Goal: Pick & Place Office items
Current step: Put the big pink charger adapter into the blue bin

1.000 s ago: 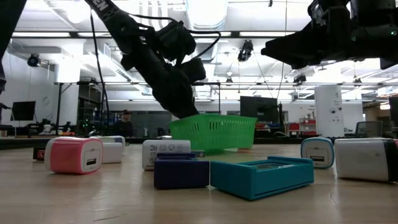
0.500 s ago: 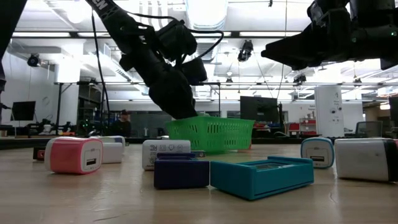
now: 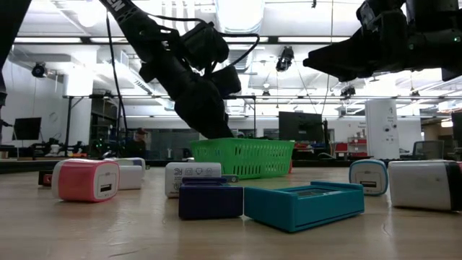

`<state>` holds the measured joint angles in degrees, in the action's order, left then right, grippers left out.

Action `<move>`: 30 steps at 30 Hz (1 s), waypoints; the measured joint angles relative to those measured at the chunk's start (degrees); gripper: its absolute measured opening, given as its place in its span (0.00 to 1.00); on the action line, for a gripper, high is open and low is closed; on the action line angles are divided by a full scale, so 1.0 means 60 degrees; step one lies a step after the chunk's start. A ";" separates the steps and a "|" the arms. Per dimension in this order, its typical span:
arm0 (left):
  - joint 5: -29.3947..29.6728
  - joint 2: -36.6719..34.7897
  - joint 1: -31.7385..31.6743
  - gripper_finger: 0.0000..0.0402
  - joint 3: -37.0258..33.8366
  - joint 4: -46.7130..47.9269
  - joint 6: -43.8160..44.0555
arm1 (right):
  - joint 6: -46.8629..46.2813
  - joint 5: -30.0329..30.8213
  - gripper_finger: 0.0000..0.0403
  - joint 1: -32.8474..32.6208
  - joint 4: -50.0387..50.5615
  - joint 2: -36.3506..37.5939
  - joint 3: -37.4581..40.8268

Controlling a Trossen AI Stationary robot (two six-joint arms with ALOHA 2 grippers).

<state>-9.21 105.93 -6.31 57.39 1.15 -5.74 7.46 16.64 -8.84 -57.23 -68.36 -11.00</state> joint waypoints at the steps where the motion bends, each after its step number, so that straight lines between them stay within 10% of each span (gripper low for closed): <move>1: 0.0007 -0.0009 0.0000 0.45 0.0000 -0.0045 -0.0033 | 0.0000 0.0000 0.56 0.0000 0.0004 0.0000 0.0000; 16: 0.0228 -0.0789 0.0087 0.45 -0.0379 -0.2076 -0.1009 | -0.0591 0.0262 0.56 0.0000 0.0913 0.0000 0.0007; 30: 0.0776 -0.2838 0.0091 0.45 -0.4048 -0.6858 -0.0559 | -0.1630 0.0758 0.56 0.0101 0.2942 0.0011 -0.0316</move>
<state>-4.56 88.90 -5.76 33.10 -40.00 -9.09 -2.32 21.19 -8.23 -39.58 -68.29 -12.90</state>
